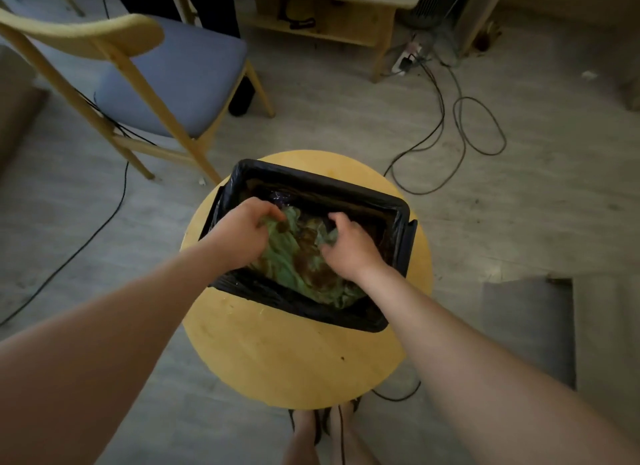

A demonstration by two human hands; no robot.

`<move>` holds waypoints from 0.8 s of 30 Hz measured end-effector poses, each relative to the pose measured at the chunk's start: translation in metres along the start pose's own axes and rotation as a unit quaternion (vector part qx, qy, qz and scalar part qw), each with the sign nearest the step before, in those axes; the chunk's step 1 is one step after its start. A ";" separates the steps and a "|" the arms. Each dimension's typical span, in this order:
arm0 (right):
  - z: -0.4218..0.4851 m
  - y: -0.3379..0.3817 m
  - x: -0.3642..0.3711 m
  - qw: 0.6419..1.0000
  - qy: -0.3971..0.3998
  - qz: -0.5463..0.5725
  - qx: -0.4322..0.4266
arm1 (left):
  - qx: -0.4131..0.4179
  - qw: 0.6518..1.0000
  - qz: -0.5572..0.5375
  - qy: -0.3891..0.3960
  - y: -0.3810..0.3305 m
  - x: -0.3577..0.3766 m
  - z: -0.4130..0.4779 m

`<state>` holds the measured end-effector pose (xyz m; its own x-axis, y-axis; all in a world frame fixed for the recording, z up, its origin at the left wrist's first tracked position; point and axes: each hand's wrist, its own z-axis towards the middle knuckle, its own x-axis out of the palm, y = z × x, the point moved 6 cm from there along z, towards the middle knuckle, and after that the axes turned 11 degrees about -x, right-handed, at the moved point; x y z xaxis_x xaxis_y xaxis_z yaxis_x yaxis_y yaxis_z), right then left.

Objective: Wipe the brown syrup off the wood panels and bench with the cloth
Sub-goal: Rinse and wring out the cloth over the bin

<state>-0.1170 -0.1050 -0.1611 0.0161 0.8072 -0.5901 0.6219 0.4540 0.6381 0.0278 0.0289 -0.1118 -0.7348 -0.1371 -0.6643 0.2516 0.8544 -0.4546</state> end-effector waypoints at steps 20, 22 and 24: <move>0.007 -0.020 0.019 0.986 0.004 -0.141 0.091 | -0.036 0.919 0.387 -0.060 -0.003 0.047 0.043; 0.014 -0.027 0.025 0.986 0.000 -0.100 0.135 | -0.065 0.930 0.361 -0.014 0.006 0.053 0.051; 0.018 -0.035 0.025 0.980 -0.023 -0.040 0.195 | -0.110 0.945 0.303 0.056 0.013 0.058 0.056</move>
<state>-0.1244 -0.1077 -0.2065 -0.0154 0.7528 -0.6581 0.8741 0.3297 0.3567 0.0238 0.0040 -0.1901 -0.5631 0.4531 -0.6911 0.5186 0.8449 0.1314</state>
